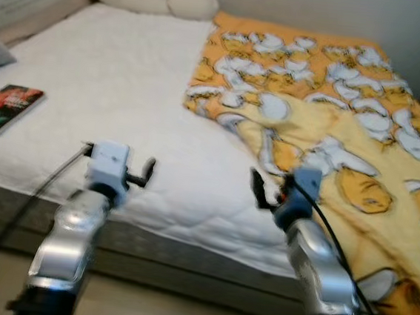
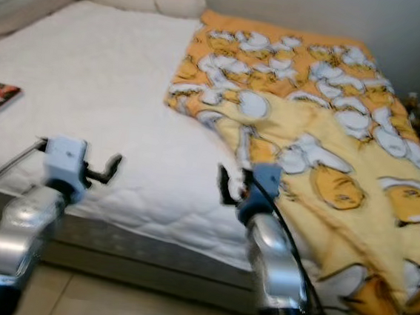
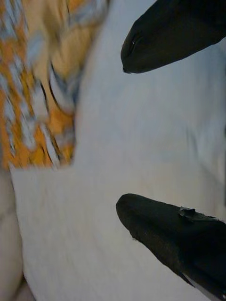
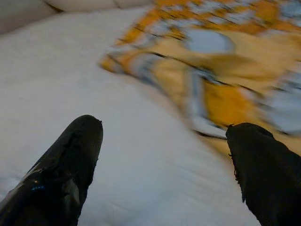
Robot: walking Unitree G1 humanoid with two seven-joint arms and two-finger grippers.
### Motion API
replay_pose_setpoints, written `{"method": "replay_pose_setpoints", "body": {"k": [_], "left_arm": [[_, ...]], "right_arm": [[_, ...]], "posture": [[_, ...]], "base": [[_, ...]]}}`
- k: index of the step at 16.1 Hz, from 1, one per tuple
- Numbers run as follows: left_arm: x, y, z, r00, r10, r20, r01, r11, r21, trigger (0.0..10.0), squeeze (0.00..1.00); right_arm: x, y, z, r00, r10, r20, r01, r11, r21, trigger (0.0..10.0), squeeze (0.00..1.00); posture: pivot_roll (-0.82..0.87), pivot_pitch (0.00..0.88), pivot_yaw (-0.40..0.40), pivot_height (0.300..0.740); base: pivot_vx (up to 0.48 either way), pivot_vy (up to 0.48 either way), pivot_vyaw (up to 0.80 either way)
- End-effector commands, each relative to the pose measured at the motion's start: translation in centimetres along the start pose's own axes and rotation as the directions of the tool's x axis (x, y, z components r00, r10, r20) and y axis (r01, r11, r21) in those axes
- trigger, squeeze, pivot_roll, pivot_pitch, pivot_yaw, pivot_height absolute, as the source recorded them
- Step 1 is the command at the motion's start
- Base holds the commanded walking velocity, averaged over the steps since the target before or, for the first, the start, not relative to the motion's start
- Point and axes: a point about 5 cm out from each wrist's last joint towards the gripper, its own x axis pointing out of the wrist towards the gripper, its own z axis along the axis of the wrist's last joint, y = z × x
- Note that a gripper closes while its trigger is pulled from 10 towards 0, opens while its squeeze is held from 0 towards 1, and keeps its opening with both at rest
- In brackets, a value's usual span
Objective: Clean up the room
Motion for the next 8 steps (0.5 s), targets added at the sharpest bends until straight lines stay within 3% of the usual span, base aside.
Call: {"method": "replay_pose_setpoints", "body": {"k": [1, 8], "left_arm": [[0.10, 0.85, 0.71, 0.999, 0.023, 0.023, -0.023, 1.000, 0.015, 10.0, 0.48], [0.21, 1.02, 1.04, 0.999, 0.014, 0.046, -0.014, 1.000, 0.005, 10.0, 0.49]], "right_arm": [[0.27, 0.56, 0.55, 1.000, 0.015, 0.022, -0.016, 1.000, 0.013, 10.0, 1.00], [0.43, 0.64, 0.44, 1.000, 0.016, 0.018, -0.016, 1.000, 0.018, 10.0, 1.00]], "posture": [[0.01, 0.000, 0.007, 0.740], [0.02, 0.000, 0.007, 0.740]], "base": [[0.000, 0.000, 0.00], [0.000, 0.000, 0.00]]}}
